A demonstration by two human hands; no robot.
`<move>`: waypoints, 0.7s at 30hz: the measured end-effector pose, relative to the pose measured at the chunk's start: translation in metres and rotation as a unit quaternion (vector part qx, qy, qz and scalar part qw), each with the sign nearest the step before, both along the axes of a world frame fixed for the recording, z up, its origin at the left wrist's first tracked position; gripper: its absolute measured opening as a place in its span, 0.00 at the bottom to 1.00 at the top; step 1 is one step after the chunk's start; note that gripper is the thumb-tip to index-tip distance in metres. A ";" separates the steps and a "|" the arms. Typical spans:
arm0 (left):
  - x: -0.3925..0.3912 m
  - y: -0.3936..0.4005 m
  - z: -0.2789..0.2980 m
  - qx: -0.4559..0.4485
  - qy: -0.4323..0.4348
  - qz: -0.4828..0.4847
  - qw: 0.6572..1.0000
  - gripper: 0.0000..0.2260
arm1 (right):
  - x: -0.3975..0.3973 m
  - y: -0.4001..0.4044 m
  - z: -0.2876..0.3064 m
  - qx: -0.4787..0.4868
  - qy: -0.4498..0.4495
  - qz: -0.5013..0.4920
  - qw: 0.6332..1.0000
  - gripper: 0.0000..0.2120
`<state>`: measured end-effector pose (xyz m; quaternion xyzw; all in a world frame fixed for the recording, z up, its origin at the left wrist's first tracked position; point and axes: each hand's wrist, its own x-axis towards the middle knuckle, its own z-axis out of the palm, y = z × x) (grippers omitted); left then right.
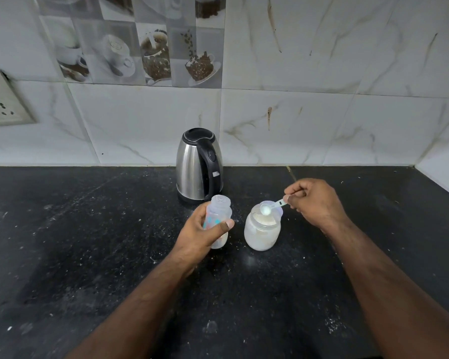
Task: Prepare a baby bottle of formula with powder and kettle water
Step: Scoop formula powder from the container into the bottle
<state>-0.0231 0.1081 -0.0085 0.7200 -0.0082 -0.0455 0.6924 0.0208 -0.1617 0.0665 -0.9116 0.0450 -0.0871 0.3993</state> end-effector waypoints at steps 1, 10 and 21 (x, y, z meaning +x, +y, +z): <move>0.001 0.002 0.001 -0.002 -0.004 0.003 1.000 0.20 | 0.001 0.001 -0.004 -0.022 0.006 0.006 1.000 0.07; 0.002 0.034 0.005 -0.019 -0.021 0.058 0.998 0.27 | 0.015 0.035 -0.028 -0.179 0.050 0.095 0.978 0.11; -0.002 0.053 -0.009 -0.024 -0.014 0.084 0.996 0.24 | 0.025 0.043 -0.042 -0.194 0.030 0.105 0.975 0.03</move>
